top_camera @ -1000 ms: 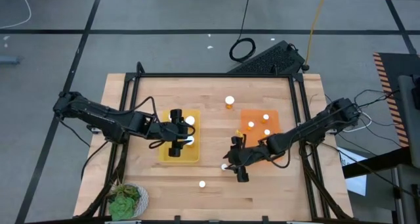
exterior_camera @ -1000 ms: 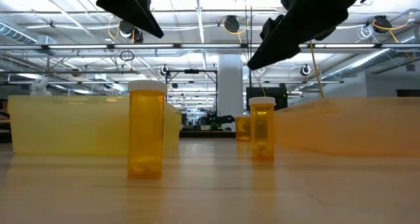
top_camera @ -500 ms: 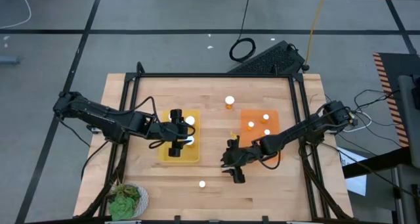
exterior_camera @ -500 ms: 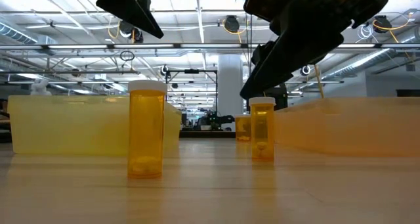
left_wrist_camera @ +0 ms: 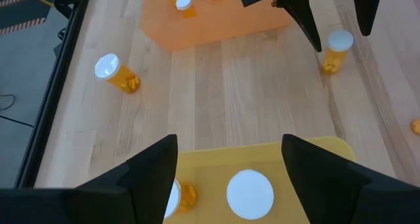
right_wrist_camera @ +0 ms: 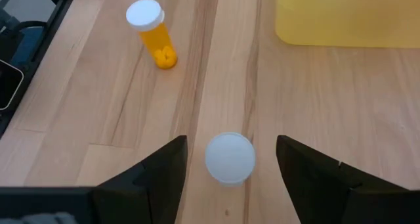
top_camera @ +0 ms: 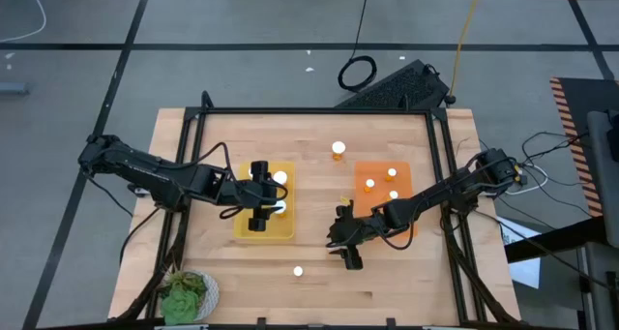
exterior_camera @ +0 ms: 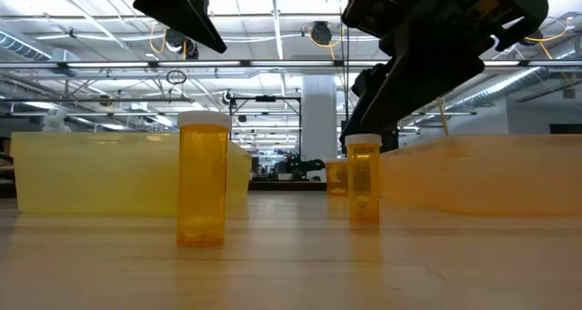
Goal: Pick and place medicine bottles into bin by pill shape (circle, oval)
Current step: Put the small orange pill bottle into the orange bin
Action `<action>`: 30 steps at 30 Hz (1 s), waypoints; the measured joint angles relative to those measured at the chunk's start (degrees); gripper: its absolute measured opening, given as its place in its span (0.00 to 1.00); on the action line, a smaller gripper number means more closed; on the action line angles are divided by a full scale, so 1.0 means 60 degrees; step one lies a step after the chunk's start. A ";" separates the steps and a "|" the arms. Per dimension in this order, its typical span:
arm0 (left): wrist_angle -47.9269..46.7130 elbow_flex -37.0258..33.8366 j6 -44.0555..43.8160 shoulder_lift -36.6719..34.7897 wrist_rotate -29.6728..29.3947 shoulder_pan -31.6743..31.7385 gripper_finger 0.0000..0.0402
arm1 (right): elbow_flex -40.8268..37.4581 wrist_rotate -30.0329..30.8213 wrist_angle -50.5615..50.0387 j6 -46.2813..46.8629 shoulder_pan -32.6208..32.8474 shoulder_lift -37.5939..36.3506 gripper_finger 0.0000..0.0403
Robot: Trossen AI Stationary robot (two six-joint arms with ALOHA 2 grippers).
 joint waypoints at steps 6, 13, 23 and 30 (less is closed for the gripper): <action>0.0030 0.0000 0.0000 0.0000 0.0000 0.0000 0.68 | -0.0004 -0.0001 0.0059 0.0002 0.0003 0.0106 0.56; 0.0035 0.0000 0.0004 0.0003 0.0000 0.0000 0.68 | -0.0007 -0.0246 0.0053 -0.0169 0.0000 0.0390 0.56; 0.0036 0.0000 0.0004 0.0004 0.0000 0.0000 0.68 | -0.0007 -0.0229 0.0146 -0.0317 0.0000 0.0273 0.55; 0.0036 0.0000 0.0004 0.0002 0.0000 0.0002 0.68 | -0.0007 -0.0233 0.0149 -0.0335 0.0000 0.0273 0.43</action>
